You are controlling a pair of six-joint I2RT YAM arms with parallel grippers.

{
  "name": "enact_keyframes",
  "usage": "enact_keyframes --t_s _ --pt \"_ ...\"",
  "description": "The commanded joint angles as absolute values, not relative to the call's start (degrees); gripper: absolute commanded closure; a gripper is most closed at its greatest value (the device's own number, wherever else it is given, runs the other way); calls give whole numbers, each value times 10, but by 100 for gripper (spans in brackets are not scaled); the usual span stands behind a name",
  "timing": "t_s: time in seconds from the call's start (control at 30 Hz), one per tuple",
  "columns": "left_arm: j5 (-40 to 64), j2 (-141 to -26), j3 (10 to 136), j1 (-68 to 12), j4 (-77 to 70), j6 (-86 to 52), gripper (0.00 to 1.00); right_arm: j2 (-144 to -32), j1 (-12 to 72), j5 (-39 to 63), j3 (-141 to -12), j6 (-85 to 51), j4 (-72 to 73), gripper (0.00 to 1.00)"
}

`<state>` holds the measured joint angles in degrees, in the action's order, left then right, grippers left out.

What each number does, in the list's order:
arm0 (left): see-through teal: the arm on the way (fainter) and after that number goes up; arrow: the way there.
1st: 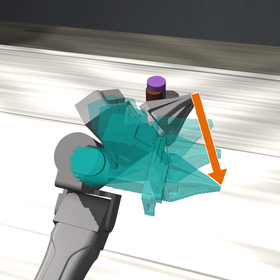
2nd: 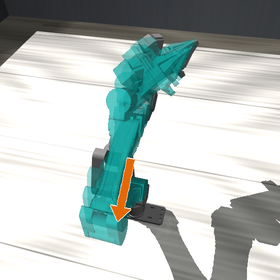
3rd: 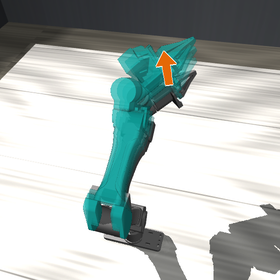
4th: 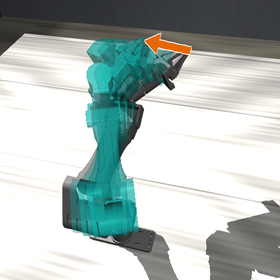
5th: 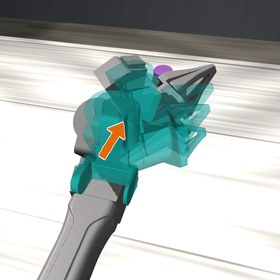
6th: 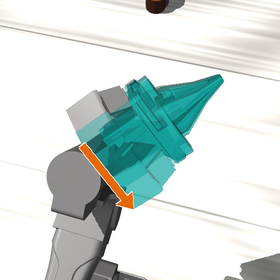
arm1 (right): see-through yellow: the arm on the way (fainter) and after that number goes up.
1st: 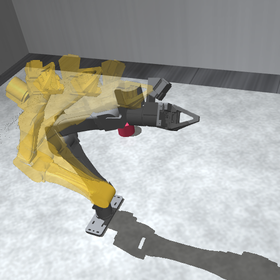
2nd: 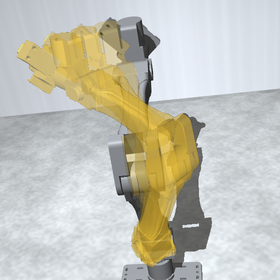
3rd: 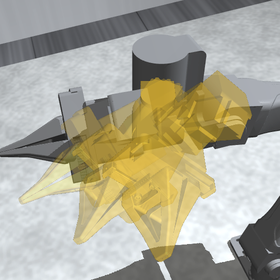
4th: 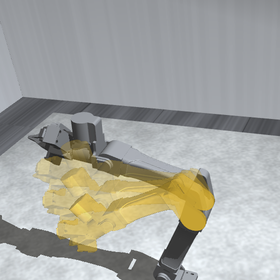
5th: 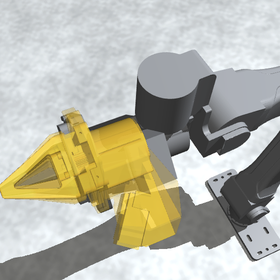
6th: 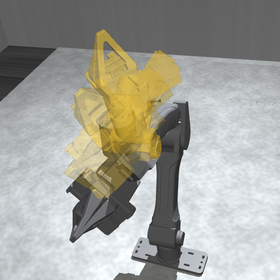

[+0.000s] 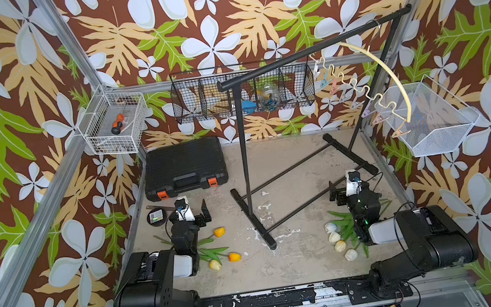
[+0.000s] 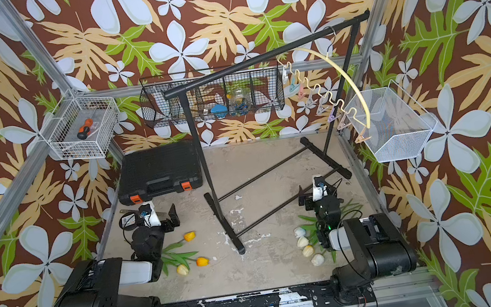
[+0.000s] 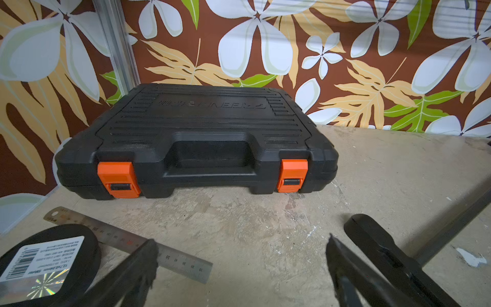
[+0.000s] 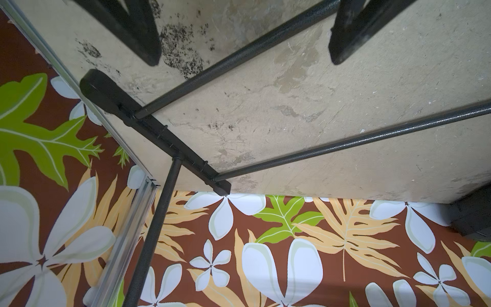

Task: Dry the flowers on a clothes hanger
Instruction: Adjust the clothesline at the center of the board.

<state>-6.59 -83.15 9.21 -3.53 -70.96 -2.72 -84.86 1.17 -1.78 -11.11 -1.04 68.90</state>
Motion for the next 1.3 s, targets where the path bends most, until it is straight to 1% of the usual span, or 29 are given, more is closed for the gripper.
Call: enact_keyframes --t_s 0.0,0.4,0.47,0.57,0.6,0.67,0.73,0.83,0.9,0.97,1.03,1.07,1.13,1.27 --pt "-62 -831 93 -34 -729 -21 0 -850 13 -21 -115 -10 705 0" --pt "-61 -830 93 -34 -728 -21 0 -846 13 -29 -111 -13 708 0" --pt "-74 -825 95 -34 -723 -25 0 -834 12 -36 -113 -17 694 0" --pt "-90 -768 85 -37 -691 -28 0 -805 11 -28 -119 -14 660 0" --pt "-115 -730 80 -47 -672 -25 0 -788 12 -29 -122 -16 641 0" --pt "-180 -661 74 -84 -642 -9 0 -750 11 -35 -133 -24 579 0" --pt "-249 -588 79 -112 -599 -50 0 -713 11 -48 -157 -43 506 0" --pt "-265 -500 127 -137 -477 -127 0 -681 6 2 -203 -61 424 0" --pt "-269 -471 160 -156 -408 -158 0 -674 4 35 -240 -94 371 0" --pt "-257 -454 192 -181 -349 -181 0 -675 2 59 -282 -140 317 0" --pt "-241 -444 216 -223 -315 -186 0 -679 3 112 -322 -165 266 0" --pt "-239 -442 225 -243 -307 -180 0 -679 2 136 -335 -171 251 2" --pt "-244 -443 248 -309 -290 -156 0 -677 2 186 -360 -193 221 3" --pt "-278 -467 287 -443 -285 -93 0 -665 3 319 -360 -227 267 7"
